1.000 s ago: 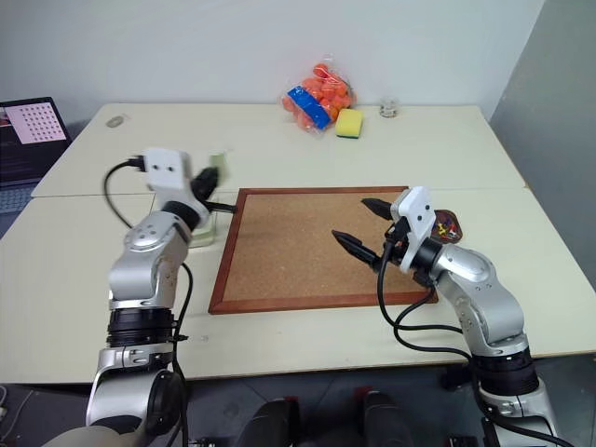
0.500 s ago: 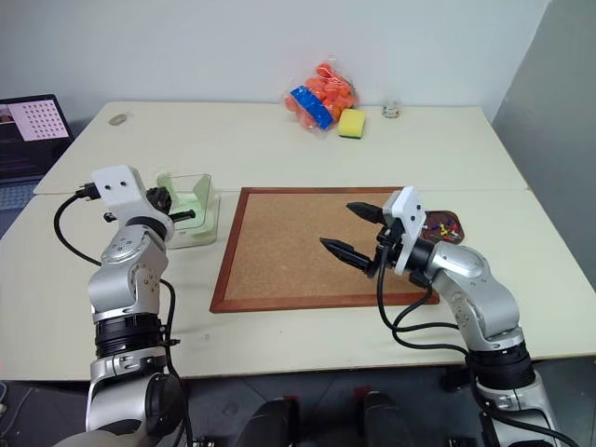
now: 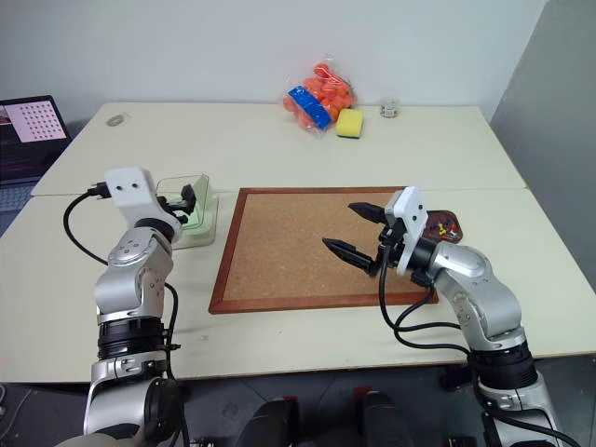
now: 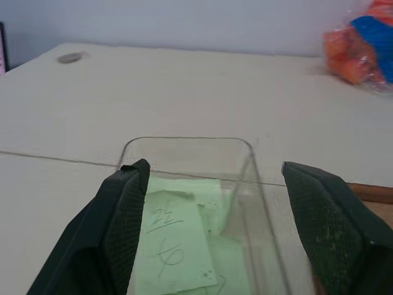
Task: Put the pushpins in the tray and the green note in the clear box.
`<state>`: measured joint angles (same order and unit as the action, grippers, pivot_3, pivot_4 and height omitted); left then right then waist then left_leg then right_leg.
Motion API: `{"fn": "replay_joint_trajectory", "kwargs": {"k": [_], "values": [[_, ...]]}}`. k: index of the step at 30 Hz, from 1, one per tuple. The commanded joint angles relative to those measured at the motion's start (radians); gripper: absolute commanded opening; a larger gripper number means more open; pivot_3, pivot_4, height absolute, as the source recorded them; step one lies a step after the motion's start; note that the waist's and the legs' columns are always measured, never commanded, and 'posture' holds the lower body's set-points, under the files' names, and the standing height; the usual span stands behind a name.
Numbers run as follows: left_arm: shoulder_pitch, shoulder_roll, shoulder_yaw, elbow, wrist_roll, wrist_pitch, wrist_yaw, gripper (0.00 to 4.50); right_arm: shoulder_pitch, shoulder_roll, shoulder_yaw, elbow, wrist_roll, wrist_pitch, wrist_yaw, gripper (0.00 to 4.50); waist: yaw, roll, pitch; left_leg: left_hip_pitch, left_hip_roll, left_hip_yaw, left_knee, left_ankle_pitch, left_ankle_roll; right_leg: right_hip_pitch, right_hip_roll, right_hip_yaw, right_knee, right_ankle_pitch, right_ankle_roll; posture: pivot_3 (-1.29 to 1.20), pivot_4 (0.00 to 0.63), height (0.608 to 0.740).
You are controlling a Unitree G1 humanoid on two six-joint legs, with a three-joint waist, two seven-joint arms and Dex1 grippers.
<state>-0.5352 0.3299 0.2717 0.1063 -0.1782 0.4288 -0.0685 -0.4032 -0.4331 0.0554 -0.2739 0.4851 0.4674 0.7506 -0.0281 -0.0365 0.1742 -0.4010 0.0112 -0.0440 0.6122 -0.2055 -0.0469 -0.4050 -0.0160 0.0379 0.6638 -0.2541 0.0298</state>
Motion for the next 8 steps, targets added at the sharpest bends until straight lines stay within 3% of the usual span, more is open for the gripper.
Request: {"fn": "replay_joint_trajectory", "kwargs": {"k": [1, 8], "values": [[0.067, 0.024, -0.097, -0.195, -0.02, -0.035, -0.139, 3.53, 0.019, 0.01, -0.053, -0.043, -0.028, -0.009, -0.094, 4.5, 0.0, 0.0, 0.0, 0.0, 0.0, 0.0, 0.0, 0.0, 0.0, 0.0, 0.0, 0.0, 0.0, 0.0, 0.0, 0.0, 0.15, 0.74], [0.286, -0.044, -0.132, -0.375, -0.106, 0.011, -0.196, 3.53, 0.13, 0.082, -0.037, -0.061, -0.182, 0.039, -0.368, 4.5, -0.003, 0.0, 0.0, 0.001, 0.001, 0.001, 0.0, 0.0, 0.0, 0.0, 0.0, 0.002, 0.001, 0.0, 0.0, 0.0, 0.15, 0.74]]}}
